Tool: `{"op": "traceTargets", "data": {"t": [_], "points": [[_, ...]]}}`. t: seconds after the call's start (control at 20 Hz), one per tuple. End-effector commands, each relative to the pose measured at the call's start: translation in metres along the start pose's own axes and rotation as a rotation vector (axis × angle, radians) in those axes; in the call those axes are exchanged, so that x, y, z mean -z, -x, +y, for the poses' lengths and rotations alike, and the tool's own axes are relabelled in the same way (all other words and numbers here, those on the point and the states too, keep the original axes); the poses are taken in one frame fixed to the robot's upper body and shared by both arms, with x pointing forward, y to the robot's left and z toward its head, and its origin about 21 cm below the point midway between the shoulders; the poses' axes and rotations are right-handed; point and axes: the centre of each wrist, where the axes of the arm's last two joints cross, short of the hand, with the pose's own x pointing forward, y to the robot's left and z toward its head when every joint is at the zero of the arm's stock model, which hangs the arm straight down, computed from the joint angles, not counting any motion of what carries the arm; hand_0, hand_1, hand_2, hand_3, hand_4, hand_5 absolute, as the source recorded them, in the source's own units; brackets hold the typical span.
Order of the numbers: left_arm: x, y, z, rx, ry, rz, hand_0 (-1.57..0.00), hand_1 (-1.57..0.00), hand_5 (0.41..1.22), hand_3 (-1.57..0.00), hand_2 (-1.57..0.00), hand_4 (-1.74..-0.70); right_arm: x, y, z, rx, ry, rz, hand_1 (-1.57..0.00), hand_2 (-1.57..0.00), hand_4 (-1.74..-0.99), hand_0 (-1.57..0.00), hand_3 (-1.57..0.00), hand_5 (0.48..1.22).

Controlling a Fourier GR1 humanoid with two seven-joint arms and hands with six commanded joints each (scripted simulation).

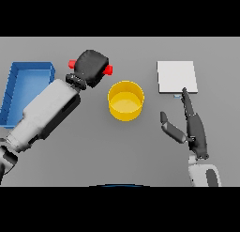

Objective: Pick up the red beaker and tilt it to pour out 1 green nut into yellow bowl. Pick up the yellow bowl and place it on the metallic measuring scale.

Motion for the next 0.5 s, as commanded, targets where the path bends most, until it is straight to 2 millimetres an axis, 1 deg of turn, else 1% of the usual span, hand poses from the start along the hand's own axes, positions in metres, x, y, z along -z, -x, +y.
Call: {"op": "traceTargets", "data": {"t": [0.0, 0.05, 0.1, 0.15, 0.25, 0.3, 0.35, 0.4, 0.45], "points": [[0.002, -0.006, 0.003, 0.053, 0.027, -0.016, -1.57, -1.57, 1.211, -1.39, -1.57, -1.69, -0.001, 0.002, 0.003, 0.012, -0.006, 0.001, 0.0, 0.0, -1.287, 0.0, 0.0, 0.69], [0.005, -0.013, 0.003, 0.103, 0.05, -0.039, -1.57, -1.57, 1.213, -1.33, -1.57, -1.69, -0.002, 0.005, 0.002, 0.016, 0.004, 0.011, 0.0, 0.0, -1.288, 0.0, 0.0, 0.685], [0.008, -0.017, 0.007, 0.153, 0.055, -0.064, -1.57, -1.57, 1.215, -1.28, -1.57, -1.7, -0.001, 0.007, 0.003, 0.015, 0.012, 0.001, 0.0, 0.0, -1.292, 0.0, 0.0, 0.678], [0.012, -0.018, 0.004, 0.203, 0.077, -0.086, -1.57, -1.57, 1.216, -1.34, -1.57, -1.71, -0.002, 0.006, 0.003, 0.026, 0.011, -0.005, 0.0, 0.0, -1.294, 0.0, 0.0, 0.672], [0.016, -0.025, 0.006, 0.3, 0.109, -0.139, -1.57, -1.57, 1.218, -1.42, -1.57, -1.72, -0.002, 0.004, 0.003, 0.054, 0.021, -0.001, 0.0, 0.0, -1.294, 0.0, 0.0, 0.657], [0.016, -0.029, 0.008, 0.347, 0.12, -0.165, -1.57, -1.57, 1.218, -1.45, -1.57, -1.72, -0.003, 0.006, 0.001, 0.061, 0.017, 0.007, 0.0, 0.0, -1.294, 0.0, 0.0, 0.653], [0.018, -0.03, 0.007, 0.388, 0.134, -0.175, -1.57, -1.57, 1.219, -1.47, -1.57, -1.73, -0.002, 0.004, 0.003, 0.062, 0.018, -0.007, 0.0, 0.0, -1.291, 0.0, 0.0, 0.648], [0.017, -0.034, 0.004, 0.436, 0.162, -0.186, -1.57, -1.57, 1.219, -1.49, -1.57, -1.73, -0.003, 0.006, 0.004, 0.059, 0.021, 0.0, 0.0, 0.0, -1.29, 0.0, 0.0, 0.644], [0.018, -0.034, 0.005, 0.497, 0.173, -0.195, -1.57, -1.57, 1.22, -1.51, -1.57, -1.73, -0.005, 0.006, 0.007, 0.06, 0.022, 0.002, 0.0, 0.0, -1.291, 0.0, 0.0, 0.64]]}}
